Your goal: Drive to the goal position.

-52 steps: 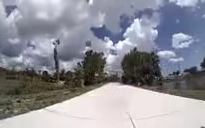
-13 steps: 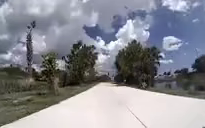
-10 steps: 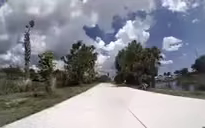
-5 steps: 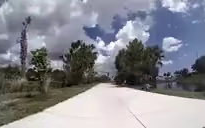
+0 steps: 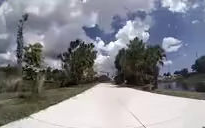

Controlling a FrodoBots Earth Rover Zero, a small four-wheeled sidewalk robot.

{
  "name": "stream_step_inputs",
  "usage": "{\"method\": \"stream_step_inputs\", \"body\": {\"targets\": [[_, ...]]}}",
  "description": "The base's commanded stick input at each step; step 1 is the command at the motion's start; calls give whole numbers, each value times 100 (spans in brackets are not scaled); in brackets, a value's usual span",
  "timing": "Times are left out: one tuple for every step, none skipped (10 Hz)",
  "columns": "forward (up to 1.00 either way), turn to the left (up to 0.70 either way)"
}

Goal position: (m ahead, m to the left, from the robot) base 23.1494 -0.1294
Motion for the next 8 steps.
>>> {"method": "stream_step_inputs", "body": {"targets": [[70,0],[70,0],[70,0],[70,0],[70,0],[70,0],[70,0],[70,0]]}}
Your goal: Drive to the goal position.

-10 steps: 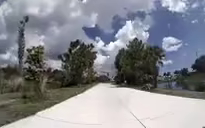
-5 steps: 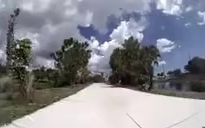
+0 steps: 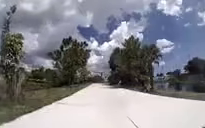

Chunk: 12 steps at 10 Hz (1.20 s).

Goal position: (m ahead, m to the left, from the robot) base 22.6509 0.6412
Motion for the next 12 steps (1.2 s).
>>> {"method": "stream_step_inputs", "body": {"targets": [[70,0],[70,0],[70,0],[70,0],[70,0],[70,0],[70,0],[70,0],[70,0],[70,0],[70,0],[70,0]]}}
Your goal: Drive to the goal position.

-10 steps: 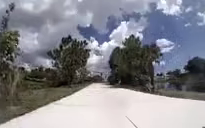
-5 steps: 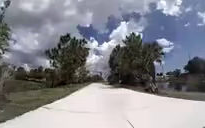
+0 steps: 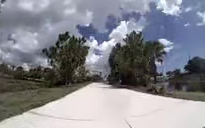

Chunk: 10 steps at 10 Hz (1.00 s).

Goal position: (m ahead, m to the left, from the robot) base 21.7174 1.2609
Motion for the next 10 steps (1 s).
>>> {"method": "stream_step_inputs", "body": {"targets": [[70,0],[70,0],[70,0],[70,0],[70,0],[70,0],[70,0],[70,0],[70,0],[70,0]]}}
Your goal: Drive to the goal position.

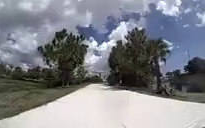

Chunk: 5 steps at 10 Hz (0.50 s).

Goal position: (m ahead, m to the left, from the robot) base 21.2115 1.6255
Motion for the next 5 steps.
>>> {"method": "stream_step_inputs", "body": {"targets": [[70,0],[70,0],[70,0],[70,0],[70,0]]}}
